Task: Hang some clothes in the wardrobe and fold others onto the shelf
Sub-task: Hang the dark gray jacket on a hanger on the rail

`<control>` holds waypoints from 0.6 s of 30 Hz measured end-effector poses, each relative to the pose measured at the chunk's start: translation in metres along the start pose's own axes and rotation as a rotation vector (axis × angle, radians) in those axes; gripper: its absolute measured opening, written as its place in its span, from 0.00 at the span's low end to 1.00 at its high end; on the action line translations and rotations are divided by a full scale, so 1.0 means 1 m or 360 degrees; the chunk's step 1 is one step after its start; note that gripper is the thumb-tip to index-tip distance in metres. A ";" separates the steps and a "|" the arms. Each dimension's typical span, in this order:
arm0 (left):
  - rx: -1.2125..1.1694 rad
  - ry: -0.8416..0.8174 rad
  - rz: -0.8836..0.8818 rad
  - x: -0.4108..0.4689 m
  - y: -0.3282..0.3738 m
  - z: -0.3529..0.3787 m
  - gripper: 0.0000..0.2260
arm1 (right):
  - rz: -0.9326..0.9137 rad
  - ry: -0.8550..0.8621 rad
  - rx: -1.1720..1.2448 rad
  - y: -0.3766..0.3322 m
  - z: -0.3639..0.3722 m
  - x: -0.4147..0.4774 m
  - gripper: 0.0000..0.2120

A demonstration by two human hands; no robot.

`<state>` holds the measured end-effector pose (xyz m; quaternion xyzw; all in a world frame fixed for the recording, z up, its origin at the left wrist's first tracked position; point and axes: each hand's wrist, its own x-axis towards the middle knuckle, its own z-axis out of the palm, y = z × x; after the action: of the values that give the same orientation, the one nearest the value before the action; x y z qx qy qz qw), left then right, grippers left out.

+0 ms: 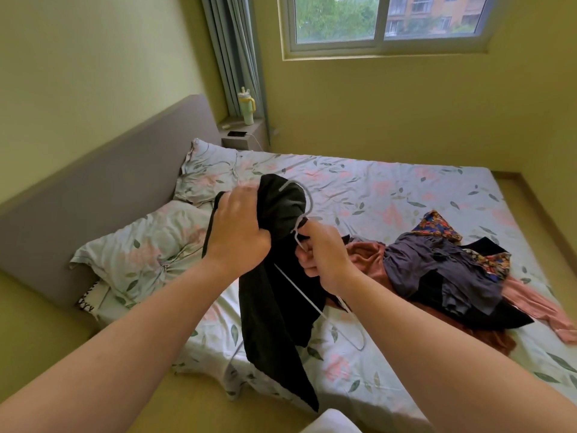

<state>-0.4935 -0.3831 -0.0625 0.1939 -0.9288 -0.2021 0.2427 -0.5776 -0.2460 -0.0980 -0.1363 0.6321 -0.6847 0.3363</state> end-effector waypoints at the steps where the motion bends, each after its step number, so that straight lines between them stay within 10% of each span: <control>1: 0.0111 0.0002 0.0114 0.000 -0.001 0.002 0.33 | 0.0022 -0.0016 0.0008 -0.003 -0.001 -0.001 0.10; 6: -0.0252 -0.0491 0.0258 0.000 0.007 0.008 0.20 | -0.0035 -0.0013 -0.0054 -0.012 -0.004 -0.003 0.14; 18: -0.0058 0.0219 0.0412 0.013 0.020 0.017 0.19 | -0.0009 -0.0067 -0.0613 -0.018 -0.018 0.010 0.07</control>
<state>-0.5185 -0.3673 -0.0615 0.0815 -0.9234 -0.1721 0.3334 -0.6011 -0.2388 -0.0863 -0.2142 0.7439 -0.5490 0.3153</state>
